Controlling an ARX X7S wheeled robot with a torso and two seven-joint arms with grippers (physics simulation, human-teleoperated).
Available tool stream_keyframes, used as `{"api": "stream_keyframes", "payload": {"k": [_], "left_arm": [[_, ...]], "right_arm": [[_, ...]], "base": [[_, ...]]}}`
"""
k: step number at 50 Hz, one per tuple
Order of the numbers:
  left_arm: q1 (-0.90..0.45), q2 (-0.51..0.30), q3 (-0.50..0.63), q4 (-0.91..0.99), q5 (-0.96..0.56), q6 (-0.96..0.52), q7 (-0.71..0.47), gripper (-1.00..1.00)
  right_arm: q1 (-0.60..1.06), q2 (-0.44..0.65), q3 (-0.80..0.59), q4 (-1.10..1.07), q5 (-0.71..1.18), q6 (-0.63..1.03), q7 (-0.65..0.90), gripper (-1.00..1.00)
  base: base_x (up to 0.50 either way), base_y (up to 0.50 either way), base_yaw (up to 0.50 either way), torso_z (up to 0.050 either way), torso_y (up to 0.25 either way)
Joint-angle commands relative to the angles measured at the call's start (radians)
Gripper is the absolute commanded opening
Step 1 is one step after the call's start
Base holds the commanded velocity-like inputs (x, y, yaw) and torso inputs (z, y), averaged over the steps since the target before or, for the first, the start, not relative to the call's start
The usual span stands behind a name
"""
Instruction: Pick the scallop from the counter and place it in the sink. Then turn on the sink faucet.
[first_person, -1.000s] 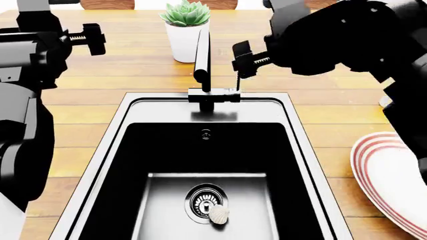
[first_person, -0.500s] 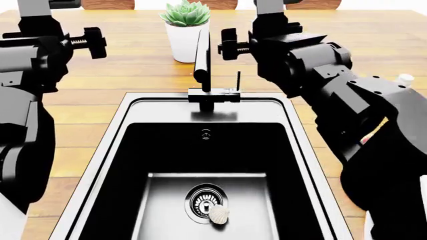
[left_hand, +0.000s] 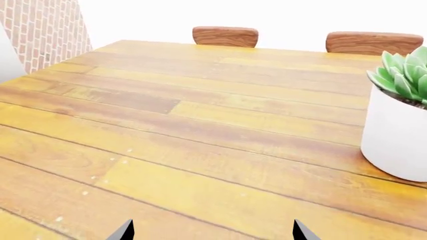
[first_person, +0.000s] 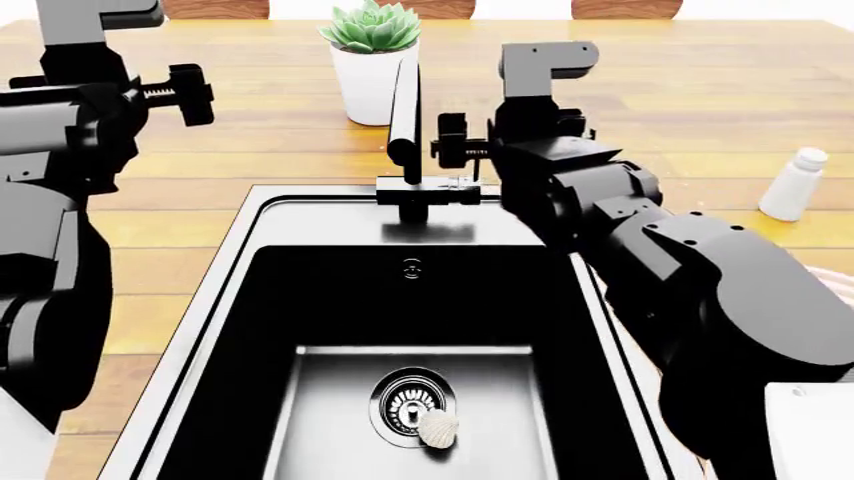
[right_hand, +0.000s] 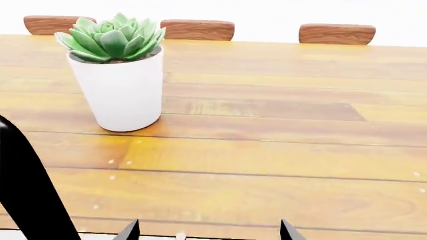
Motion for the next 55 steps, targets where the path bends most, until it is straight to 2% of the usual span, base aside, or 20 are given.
{"api": "stream_keyframes", "payload": {"k": [1, 15, 21, 23, 26, 35, 49, 55], "left_arm": [[0.007, 0.015, -0.024, -0.011, 0.015, 0.006, 0.017, 1.0], [0.012, 0.01, -0.031, -0.011, 0.014, 0.005, 0.017, 1.0], [0.018, 0.011, -0.023, -0.008, 0.015, 0.073, 0.059, 1.0], [0.012, 0.009, -0.035, -0.01, 0.009, 0.037, 0.025, 1.0], [0.018, 0.012, -0.015, -0.01, 0.031, 0.061, 0.012, 1.0], [0.023, 0.011, -0.02, -0.011, 0.02, 0.048, 0.041, 1.0], [0.034, 0.009, -0.017, -0.01, 0.023, 0.058, 0.047, 1.0], [0.036, 0.011, -0.003, -0.011, 0.033, 0.067, 0.049, 1.0]], "right_arm": [[-0.042, -0.019, 0.006, 0.015, -0.005, -0.03, -0.031, 1.0], [-0.067, -0.019, 0.009, 0.008, -0.02, -0.029, -0.037, 1.0], [-0.066, -0.019, 0.009, 0.007, -0.02, -0.026, -0.034, 1.0], [-0.065, -0.019, 0.009, 0.008, -0.021, -0.027, -0.033, 1.0], [-0.064, -0.019, 0.009, 0.009, -0.021, -0.026, -0.033, 1.0], [-0.063, -0.019, 0.011, 0.013, -0.03, -0.031, -0.029, 1.0], [-0.047, -0.019, 0.008, 0.019, -0.013, -0.111, -0.01, 1.0], [-0.046, -0.019, 0.008, 0.018, -0.02, -0.11, -0.012, 1.0]], "base": [[0.0, 0.0, 0.0, 0.0, 0.0], [0.0, 0.0, 0.0, 0.0, 0.0], [0.0, 0.0, 0.0, 0.003, -0.014], [0.0, 0.0, 0.0, 0.0, 0.0], [0.0, 0.0, 0.0, 0.0, 0.0], [0.0, 0.0, 0.0, 0.001, -0.111], [0.0, 0.0, 0.0, 0.0, 0.0], [0.0, 0.0, 0.0, 0.004, -0.238]]}}
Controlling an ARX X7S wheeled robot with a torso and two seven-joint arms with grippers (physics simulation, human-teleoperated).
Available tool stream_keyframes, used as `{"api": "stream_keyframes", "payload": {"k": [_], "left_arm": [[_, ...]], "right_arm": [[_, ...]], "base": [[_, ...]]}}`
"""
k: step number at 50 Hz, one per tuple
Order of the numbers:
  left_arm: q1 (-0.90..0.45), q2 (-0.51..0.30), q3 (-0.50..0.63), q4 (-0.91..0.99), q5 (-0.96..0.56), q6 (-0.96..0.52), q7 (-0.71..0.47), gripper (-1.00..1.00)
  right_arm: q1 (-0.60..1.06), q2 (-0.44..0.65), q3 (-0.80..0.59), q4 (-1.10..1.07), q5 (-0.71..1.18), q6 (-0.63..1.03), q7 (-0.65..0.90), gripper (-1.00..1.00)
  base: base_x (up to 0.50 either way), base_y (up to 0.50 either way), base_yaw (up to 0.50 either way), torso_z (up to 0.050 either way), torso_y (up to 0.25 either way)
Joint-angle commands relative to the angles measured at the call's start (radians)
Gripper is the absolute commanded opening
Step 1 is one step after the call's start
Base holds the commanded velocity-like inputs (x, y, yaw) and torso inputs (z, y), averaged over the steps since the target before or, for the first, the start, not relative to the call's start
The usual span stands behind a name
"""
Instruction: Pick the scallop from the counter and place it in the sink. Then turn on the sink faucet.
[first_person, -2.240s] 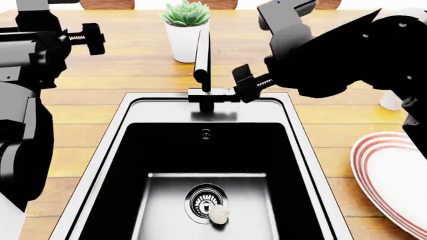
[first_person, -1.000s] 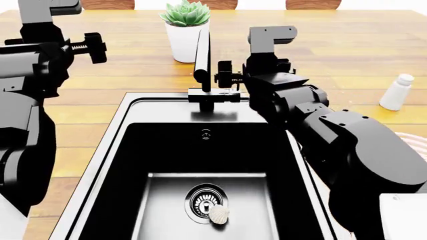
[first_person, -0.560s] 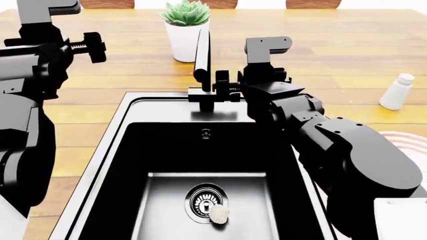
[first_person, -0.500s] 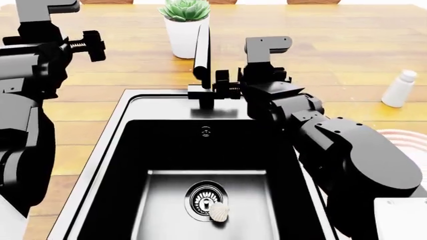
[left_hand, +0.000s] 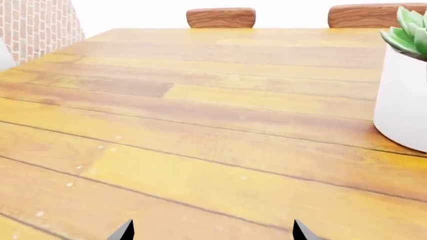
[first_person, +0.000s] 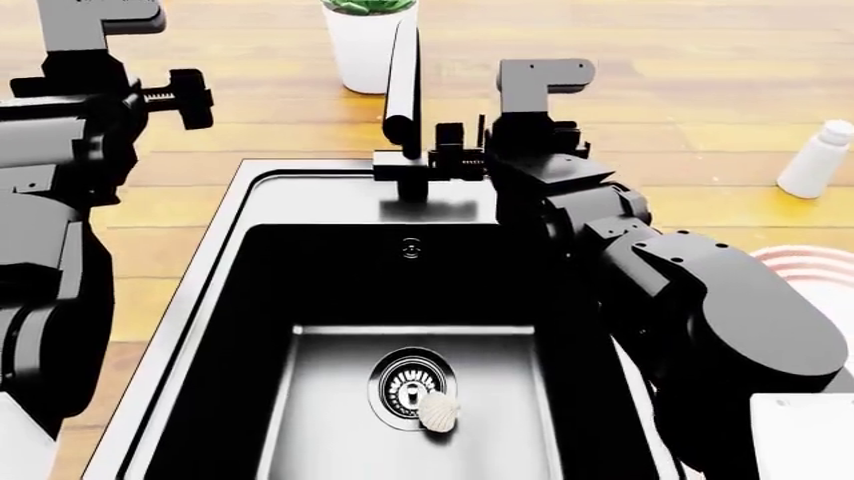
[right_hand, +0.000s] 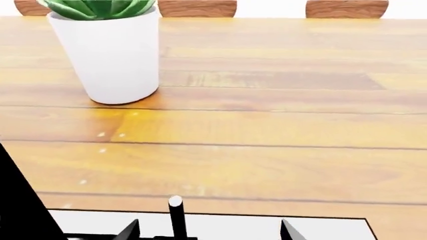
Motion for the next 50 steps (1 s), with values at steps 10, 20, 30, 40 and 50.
{"api": "stream_keyframes", "payload": {"k": [10, 20, 30, 40, 50], "left_arm": [[0.017, 0.02, 0.011, -0.013, 0.035, 0.019, 0.02, 1.0], [0.018, 0.011, -0.015, -0.012, 0.006, 0.018, 0.027, 1.0], [0.02, 0.009, -0.016, -0.012, 0.004, 0.018, 0.027, 1.0], [0.025, 0.008, -0.017, -0.012, 0.002, 0.016, 0.027, 1.0], [0.023, 0.01, -0.018, -0.012, 0.001, 0.015, 0.027, 1.0]], "right_arm": [[-0.002, -0.017, 0.018, 0.025, -0.029, -0.036, -0.014, 1.0], [-0.001, -0.017, 0.02, 0.032, -0.031, -0.049, 0.01, 1.0], [-0.005, -0.017, 0.022, 0.098, 0.018, -0.069, 0.183, 1.0], [-0.006, -0.017, -0.041, 0.131, 0.119, -0.033, 0.317, 1.0], [0.004, -0.017, -0.144, 0.13, 0.215, -0.054, 0.293, 1.0]], "base": [[0.0, 0.0, 0.0, 0.001, -0.053], [0.0, 0.0, 0.0, 0.001, -0.055], [0.0, 0.0, 0.0, 0.0, 0.0], [0.0, 0.0, 0.0, 0.0, 0.0], [0.0, 0.0, -0.01, 0.0, 0.0]]}}
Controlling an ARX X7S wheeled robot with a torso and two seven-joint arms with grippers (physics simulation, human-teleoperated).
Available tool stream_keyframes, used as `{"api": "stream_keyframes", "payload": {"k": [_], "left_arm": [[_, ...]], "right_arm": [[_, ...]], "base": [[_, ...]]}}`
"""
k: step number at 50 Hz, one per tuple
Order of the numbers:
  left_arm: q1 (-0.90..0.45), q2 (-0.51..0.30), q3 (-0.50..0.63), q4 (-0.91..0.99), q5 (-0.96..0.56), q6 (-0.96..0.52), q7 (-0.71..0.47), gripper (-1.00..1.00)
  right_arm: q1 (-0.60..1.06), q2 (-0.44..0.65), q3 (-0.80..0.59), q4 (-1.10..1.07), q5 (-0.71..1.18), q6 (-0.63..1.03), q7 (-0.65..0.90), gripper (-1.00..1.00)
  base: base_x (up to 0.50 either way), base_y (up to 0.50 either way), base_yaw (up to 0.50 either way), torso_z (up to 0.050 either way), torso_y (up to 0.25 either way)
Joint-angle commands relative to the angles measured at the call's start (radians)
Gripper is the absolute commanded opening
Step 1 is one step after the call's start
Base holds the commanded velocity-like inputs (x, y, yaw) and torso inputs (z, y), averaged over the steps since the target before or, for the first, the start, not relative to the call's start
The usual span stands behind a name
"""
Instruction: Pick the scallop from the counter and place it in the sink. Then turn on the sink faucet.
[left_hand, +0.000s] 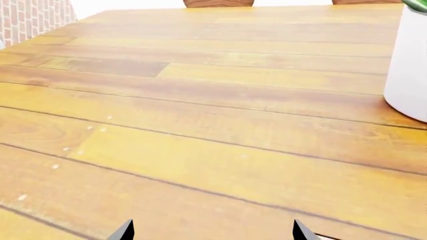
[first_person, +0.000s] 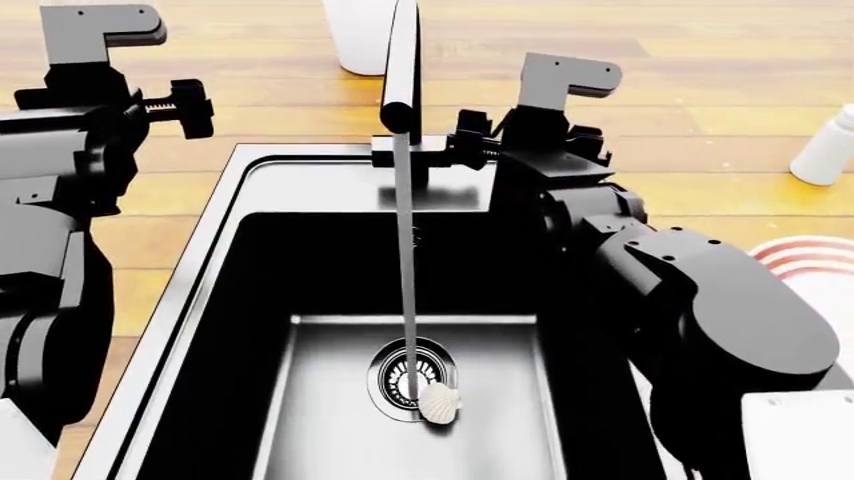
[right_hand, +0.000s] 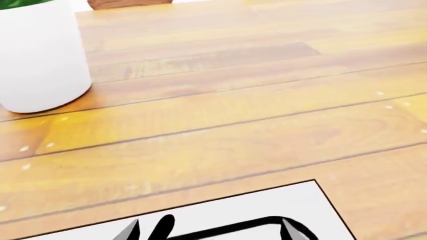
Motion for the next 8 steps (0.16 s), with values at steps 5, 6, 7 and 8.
{"api": "stream_keyframes", "payload": {"k": [5, 6, 7, 8], "left_arm": [[0.002, 0.018, -0.02, -0.011, 0.01, 0.003, 0.014, 1.0], [0.004, 0.017, -0.021, -0.011, 0.01, 0.003, 0.014, 1.0], [0.005, 0.016, -0.021, -0.011, 0.01, 0.003, 0.014, 1.0], [0.005, 0.016, -0.022, -0.011, 0.009, 0.004, 0.014, 1.0]], "right_arm": [[-0.011, 0.0, -0.126, 0.114, 0.098, -0.005, 0.075, 1.0], [-0.01, 0.0, -0.129, 0.114, 0.104, -0.007, 0.073, 1.0], [-0.01, 0.0, -0.133, 0.114, 0.107, -0.006, 0.072, 1.0], [-0.009, 0.0, -0.135, 0.114, 0.109, -0.008, 0.072, 1.0]], "base": [[0.0, 0.0, -0.01, 0.0, 0.0], [0.0, 0.0, -0.01, 0.0, 0.0], [0.0, 0.0, -0.01, 0.0, 0.0], [0.0, 0.0, -0.01, 0.0, 0.0]]}}
